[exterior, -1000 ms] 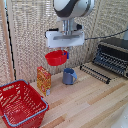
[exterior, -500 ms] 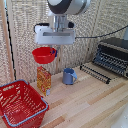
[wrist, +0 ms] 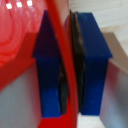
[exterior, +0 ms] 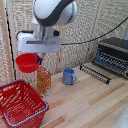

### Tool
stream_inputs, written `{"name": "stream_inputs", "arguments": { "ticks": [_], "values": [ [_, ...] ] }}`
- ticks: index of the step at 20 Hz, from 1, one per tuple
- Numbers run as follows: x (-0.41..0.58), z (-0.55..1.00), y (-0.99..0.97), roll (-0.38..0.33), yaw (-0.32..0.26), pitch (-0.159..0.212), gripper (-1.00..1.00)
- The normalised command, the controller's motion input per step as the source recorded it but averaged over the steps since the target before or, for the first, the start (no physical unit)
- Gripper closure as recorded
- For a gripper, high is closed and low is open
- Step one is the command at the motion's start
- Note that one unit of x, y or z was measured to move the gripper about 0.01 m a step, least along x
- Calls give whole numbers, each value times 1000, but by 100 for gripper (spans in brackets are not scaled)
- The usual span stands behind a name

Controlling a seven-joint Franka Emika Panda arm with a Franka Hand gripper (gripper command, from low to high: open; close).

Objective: Please locate the crimson dish within your space. Move your hand towards it gently. Tenderly hold the bowl carefully using your fingers and raise it. With caution, shift it towards the basket. Kindly let loose of the dish to drop it in the basket.

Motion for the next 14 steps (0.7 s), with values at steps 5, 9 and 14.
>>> {"name": "stream_inputs", "arguments": {
  "ticks": [5,9,14],
  "values": [
    [239,-294,670,-16,0,38,100],
    [110,-191,251,-30,4,-13,-100],
    [-12,509,-59,60,52,70,-100]
  ]
}}
